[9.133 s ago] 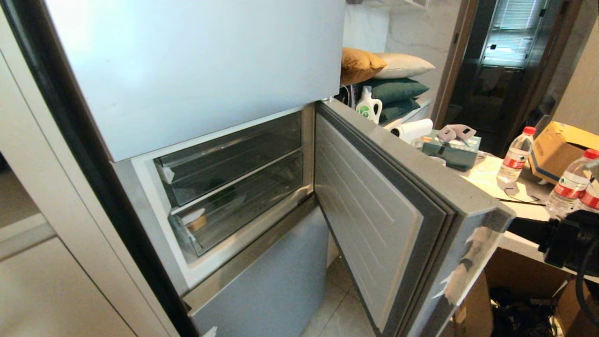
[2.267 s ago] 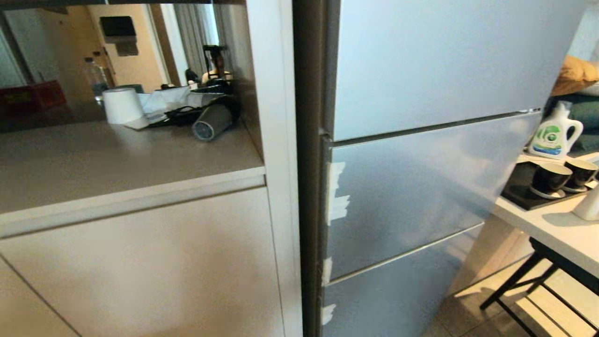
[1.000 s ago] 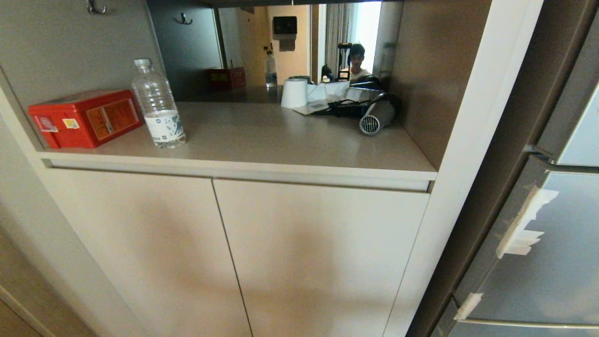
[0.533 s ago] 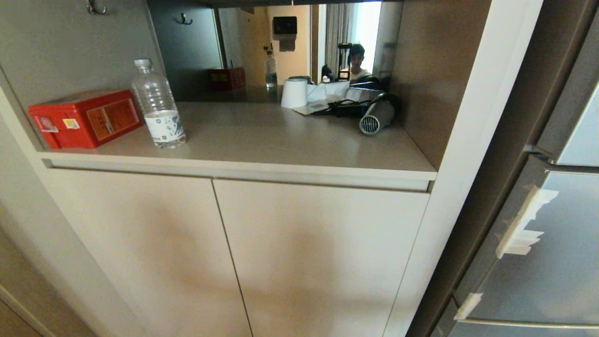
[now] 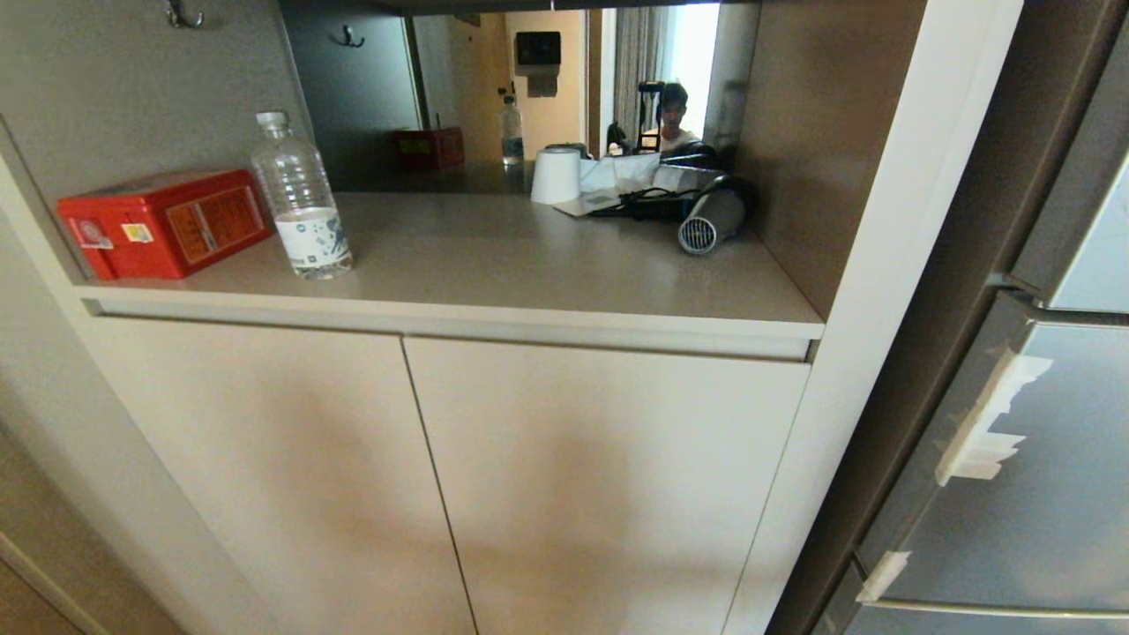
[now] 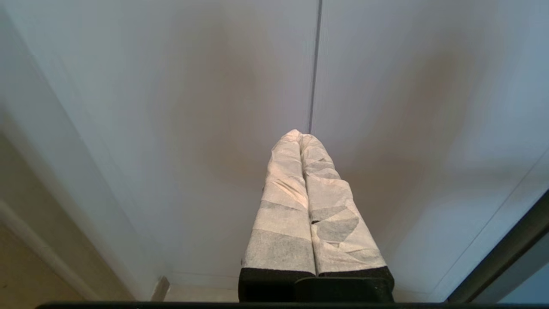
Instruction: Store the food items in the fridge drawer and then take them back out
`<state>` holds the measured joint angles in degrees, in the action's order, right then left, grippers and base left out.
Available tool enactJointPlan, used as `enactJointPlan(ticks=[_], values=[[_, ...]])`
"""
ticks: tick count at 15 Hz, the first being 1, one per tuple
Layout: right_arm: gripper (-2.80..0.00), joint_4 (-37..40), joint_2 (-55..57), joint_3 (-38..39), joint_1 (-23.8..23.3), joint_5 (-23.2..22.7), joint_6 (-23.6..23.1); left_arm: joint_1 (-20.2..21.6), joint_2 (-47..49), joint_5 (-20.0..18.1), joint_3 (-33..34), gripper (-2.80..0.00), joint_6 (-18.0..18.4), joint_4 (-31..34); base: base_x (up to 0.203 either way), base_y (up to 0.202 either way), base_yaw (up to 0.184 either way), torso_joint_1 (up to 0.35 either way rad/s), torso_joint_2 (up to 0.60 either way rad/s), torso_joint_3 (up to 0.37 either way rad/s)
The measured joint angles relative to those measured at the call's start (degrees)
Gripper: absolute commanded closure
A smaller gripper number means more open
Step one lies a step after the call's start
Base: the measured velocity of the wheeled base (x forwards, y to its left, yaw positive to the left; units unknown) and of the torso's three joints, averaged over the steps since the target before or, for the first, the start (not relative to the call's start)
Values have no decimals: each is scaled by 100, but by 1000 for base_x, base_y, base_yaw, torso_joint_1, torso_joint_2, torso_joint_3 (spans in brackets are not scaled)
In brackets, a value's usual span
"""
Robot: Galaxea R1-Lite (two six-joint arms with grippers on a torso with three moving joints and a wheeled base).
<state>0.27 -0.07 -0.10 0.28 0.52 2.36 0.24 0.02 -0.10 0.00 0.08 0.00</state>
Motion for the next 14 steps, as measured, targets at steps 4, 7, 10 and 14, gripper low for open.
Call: enactJointPlan(ticks=[4, 7, 10, 14], values=[[0, -2, 0, 0, -4, -1, 0, 0, 0, 0, 0, 0, 1, 0, 1, 7, -171, 2, 1, 5], [0, 0, 0, 0, 1, -1, 0, 0, 0, -1, 0, 0, 1, 0, 0, 9, -178, 5, 4, 2], [0, 0, 0, 0, -7, -1, -9, -2, 0, -1, 0, 0, 1, 0, 1, 10, -173, 2, 0, 3], [0, 0, 0, 0, -4, 0, -10, 0, 0, -1, 0, 0, 1, 0, 0, 8, -175, 5, 1, 3]])
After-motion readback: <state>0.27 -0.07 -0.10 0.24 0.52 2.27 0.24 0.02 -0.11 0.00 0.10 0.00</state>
